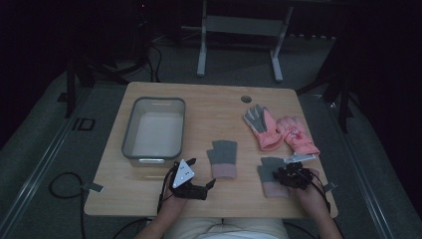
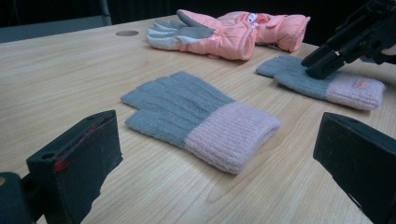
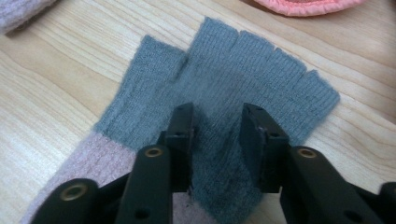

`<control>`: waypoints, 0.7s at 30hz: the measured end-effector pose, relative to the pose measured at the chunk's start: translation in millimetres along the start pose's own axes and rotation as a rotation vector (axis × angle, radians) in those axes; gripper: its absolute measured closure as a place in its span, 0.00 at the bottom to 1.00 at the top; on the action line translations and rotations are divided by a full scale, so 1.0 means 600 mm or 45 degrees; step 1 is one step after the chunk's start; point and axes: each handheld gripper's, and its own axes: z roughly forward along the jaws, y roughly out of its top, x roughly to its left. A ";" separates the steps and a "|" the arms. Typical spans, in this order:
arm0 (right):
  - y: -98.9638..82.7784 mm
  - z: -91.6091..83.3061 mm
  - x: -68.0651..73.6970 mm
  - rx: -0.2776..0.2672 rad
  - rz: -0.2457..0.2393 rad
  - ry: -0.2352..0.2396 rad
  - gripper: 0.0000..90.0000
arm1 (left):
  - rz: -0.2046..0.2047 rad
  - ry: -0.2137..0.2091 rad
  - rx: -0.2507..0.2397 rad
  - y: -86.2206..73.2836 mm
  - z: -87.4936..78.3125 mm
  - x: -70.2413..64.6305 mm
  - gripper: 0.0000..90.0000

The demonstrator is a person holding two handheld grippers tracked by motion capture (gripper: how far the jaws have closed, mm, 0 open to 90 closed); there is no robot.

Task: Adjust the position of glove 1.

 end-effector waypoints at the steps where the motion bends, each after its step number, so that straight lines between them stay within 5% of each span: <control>1: 0.000 0.000 0.001 -0.001 0.005 -0.002 0.81 | 0.000 0.001 0.000 0.000 0.000 0.000 0.00; 4: 0.001 0.001 0.007 0.000 0.029 -0.017 0.91 | -0.001 0.001 0.000 0.000 0.000 0.000 0.00; 12: 0.004 -0.008 0.013 -0.045 0.130 -0.025 0.95 | -0.004 0.000 -0.005 0.000 -0.001 0.001 0.00; 21: 0.079 -0.056 0.030 -0.174 0.152 0.013 0.95 | -0.005 -0.002 -0.004 0.000 -0.001 0.001 0.00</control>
